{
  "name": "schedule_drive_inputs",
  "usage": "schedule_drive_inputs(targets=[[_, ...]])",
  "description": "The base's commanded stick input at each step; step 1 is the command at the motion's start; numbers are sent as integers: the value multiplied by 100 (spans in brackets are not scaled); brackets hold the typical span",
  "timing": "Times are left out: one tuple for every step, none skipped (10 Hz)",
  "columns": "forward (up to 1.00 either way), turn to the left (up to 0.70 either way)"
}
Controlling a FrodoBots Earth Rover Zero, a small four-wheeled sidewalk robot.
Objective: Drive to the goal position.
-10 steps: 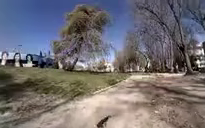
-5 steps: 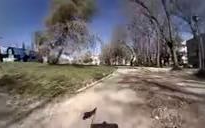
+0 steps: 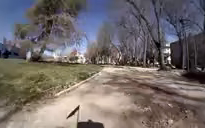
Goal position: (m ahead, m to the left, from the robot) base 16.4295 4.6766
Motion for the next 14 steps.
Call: schedule_drive_inputs(targets=[[100,-26],[100,-20],[100,-14],[100,-8],[100,-2],[100,0],[100,0],[100,0],[100,0],[100,0],[100,0],[100,0],[100,12],[100,24]])
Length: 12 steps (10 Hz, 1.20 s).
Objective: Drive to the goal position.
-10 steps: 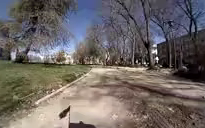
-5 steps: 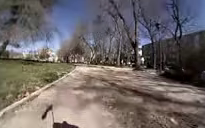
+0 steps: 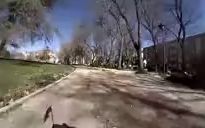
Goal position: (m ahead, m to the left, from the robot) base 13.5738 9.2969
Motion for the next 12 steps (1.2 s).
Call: schedule_drive_inputs(targets=[[100,31],[100,31],[100,31],[100,31],[100,31],[100,29],[100,28],[100,26],[100,25],[100,25],[100,21],[100,14]])
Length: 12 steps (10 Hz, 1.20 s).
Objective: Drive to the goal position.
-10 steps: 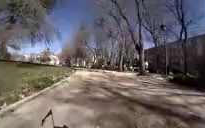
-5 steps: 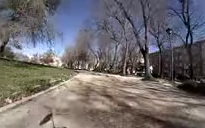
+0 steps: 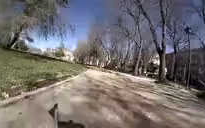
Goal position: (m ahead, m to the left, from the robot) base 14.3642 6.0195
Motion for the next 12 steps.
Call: schedule_drive_inputs(targets=[[100,7],[100,0],[100,0],[100,0],[100,0],[100,0],[100,0],[100,0],[100,0],[100,0],[100,0],[100,0]])
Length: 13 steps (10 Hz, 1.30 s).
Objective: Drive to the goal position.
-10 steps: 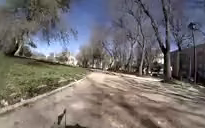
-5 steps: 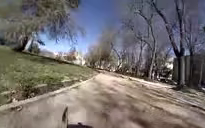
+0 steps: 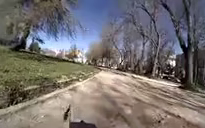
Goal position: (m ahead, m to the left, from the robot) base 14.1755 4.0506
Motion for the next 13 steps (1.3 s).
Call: schedule_drive_inputs(targets=[[100,0],[100,-1],[100,-5],[100,-9],[100,-14],[100,-18],[100,-22],[100,-25],[100,-27],[100,-30],[100,-22],[100,-17],[100,-11]])
